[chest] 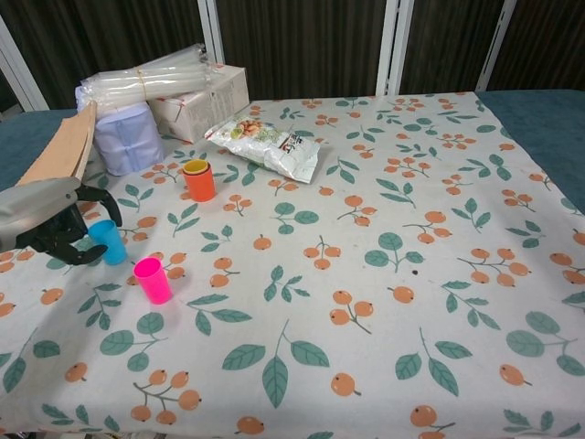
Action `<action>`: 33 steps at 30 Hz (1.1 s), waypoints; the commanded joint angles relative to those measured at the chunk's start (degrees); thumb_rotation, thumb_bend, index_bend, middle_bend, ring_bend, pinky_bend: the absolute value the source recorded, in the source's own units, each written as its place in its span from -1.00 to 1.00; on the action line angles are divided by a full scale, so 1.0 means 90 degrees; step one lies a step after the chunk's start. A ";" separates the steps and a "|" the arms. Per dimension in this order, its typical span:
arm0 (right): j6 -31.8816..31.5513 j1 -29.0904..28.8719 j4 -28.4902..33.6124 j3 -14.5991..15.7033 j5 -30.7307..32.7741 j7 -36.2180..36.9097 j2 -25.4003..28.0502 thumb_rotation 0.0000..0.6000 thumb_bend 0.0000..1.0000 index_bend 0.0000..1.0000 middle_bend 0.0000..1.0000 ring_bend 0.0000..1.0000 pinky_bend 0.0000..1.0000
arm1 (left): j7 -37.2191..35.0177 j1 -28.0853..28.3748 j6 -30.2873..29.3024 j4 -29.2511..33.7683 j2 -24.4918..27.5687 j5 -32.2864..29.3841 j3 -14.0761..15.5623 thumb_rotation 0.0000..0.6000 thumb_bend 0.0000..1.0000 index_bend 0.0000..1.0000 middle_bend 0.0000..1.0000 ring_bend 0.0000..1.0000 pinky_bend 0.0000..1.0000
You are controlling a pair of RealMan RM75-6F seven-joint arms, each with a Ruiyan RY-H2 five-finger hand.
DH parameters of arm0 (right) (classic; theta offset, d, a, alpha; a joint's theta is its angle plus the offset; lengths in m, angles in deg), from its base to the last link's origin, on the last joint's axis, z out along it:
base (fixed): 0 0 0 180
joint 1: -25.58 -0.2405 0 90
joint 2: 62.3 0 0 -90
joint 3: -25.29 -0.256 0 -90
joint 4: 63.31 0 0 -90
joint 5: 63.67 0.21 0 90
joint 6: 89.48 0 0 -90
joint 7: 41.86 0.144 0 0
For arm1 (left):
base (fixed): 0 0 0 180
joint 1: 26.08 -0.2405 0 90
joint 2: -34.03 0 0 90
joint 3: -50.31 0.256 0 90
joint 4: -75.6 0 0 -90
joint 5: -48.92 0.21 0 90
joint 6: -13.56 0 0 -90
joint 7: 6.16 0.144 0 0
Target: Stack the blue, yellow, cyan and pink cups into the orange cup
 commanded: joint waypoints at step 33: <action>0.0062 -0.0037 -0.0001 -0.0052 0.0114 0.0126 0.0060 1.00 -0.65 -1.00 -1.00 -1.00 -1.00 | 0.1191 0.1734 0.0022 -0.0908 -0.1159 -0.0901 -0.1840 1.00 -0.29 0.03 1.00 1.00 1.00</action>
